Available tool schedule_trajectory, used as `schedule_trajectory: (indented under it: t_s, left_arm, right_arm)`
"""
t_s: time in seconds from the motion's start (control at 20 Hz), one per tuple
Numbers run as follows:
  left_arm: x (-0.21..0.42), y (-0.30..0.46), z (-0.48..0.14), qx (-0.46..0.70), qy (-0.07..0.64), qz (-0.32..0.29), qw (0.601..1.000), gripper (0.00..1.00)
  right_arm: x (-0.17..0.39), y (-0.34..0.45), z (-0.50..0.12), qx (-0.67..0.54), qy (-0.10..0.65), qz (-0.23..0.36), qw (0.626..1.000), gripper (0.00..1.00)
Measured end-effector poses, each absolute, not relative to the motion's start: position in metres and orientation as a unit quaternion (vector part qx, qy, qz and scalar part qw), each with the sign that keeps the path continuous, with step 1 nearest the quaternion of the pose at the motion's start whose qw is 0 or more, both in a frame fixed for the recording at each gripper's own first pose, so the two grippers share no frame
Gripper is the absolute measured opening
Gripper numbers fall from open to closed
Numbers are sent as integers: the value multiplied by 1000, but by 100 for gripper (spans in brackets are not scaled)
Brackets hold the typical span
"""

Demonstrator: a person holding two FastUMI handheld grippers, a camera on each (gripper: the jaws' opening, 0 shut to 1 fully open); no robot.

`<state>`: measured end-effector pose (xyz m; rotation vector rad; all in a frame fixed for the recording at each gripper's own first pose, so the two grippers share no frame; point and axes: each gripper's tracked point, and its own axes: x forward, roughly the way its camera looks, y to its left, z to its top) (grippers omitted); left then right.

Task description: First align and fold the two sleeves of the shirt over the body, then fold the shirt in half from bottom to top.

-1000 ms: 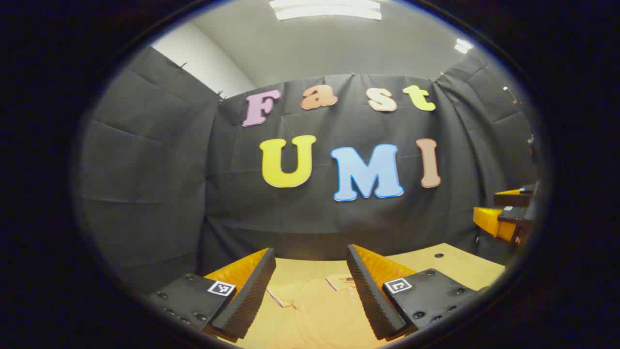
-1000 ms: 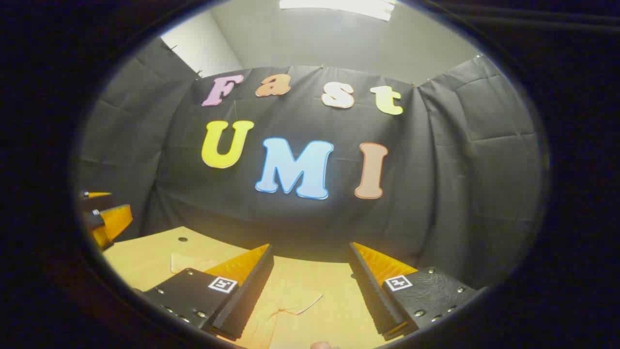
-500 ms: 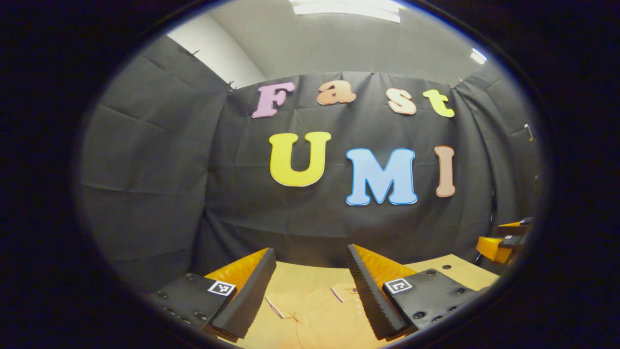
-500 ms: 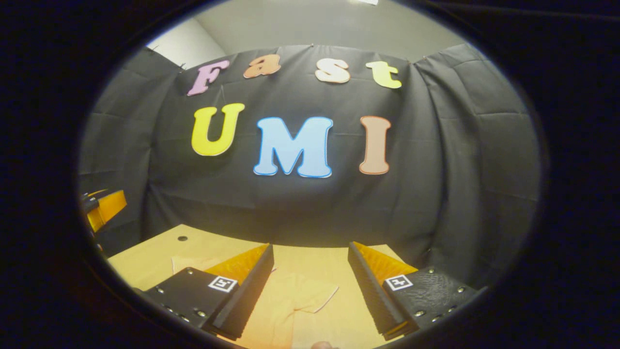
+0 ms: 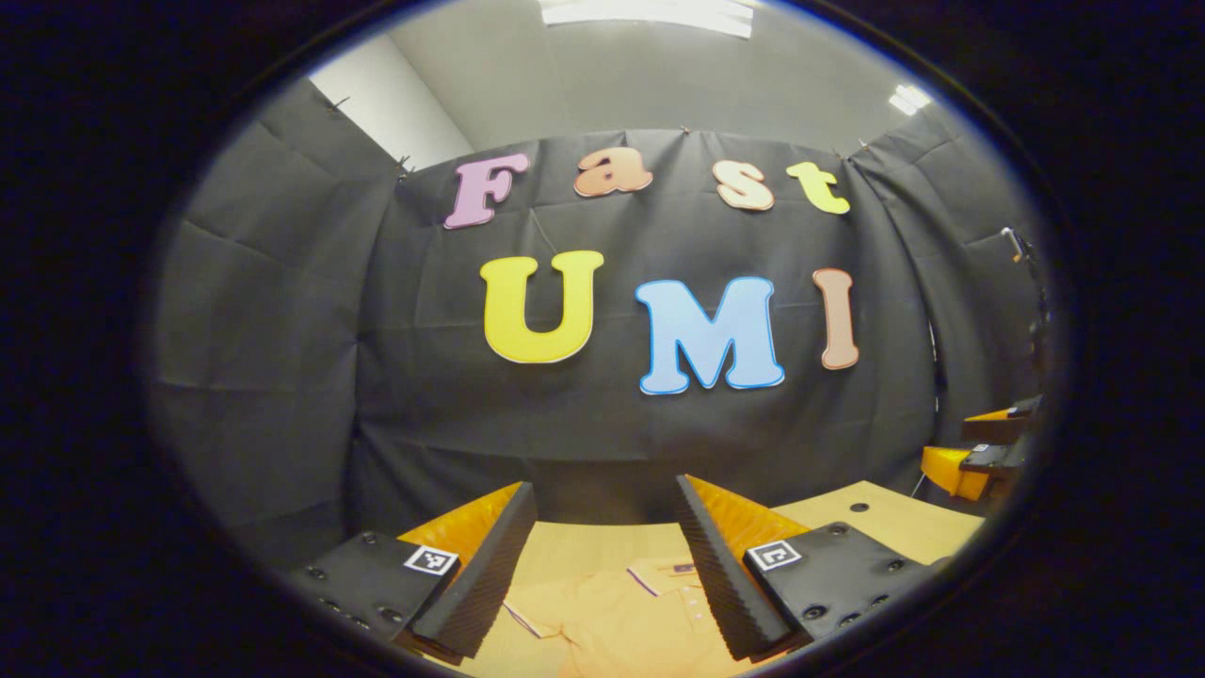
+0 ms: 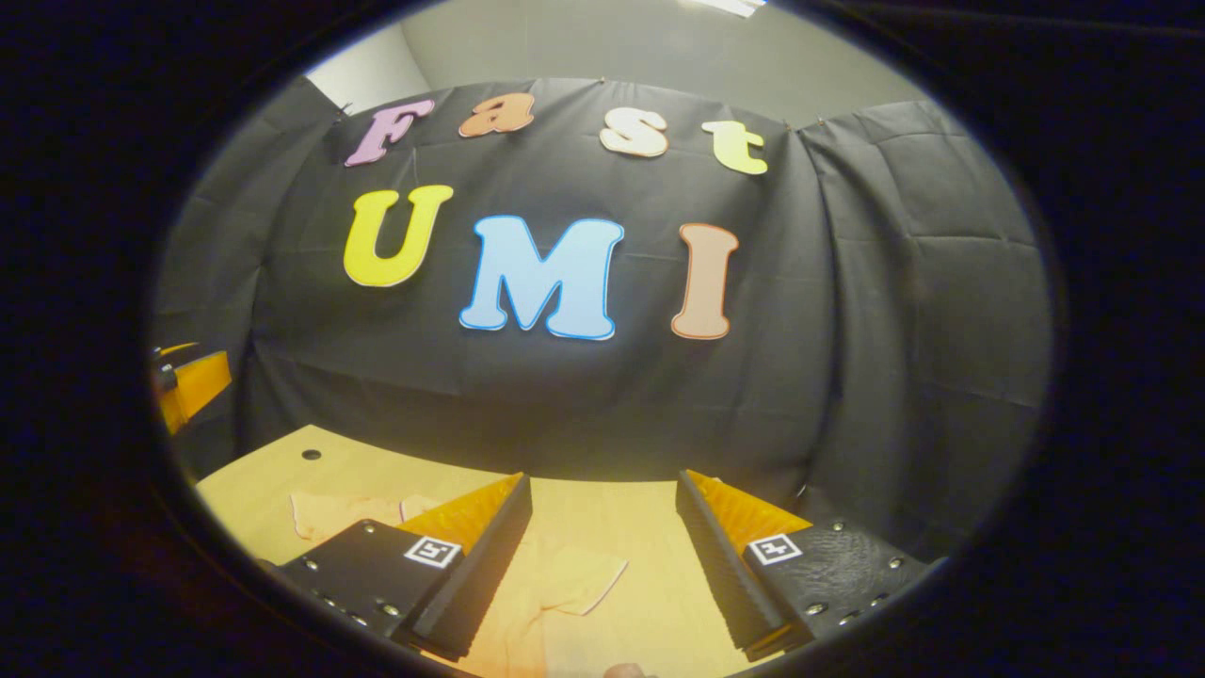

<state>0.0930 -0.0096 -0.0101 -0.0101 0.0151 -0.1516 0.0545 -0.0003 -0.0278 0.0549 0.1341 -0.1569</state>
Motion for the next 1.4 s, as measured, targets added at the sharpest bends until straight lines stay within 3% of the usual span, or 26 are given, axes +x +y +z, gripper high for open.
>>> schedule_trajectory:
  t_s: [0.75, 1.4]
  left_arm:
    - [104, 12, -37, -6, 52, -37, 998, 96]
    - [81, 37, -41, 22, 80, 8, 997, 96]
  right_arm:
    - [143, 2, -149, 62, 204, -46, 976, 95]
    - [187, -5, -298, 68, 363, -36, 929, 96]
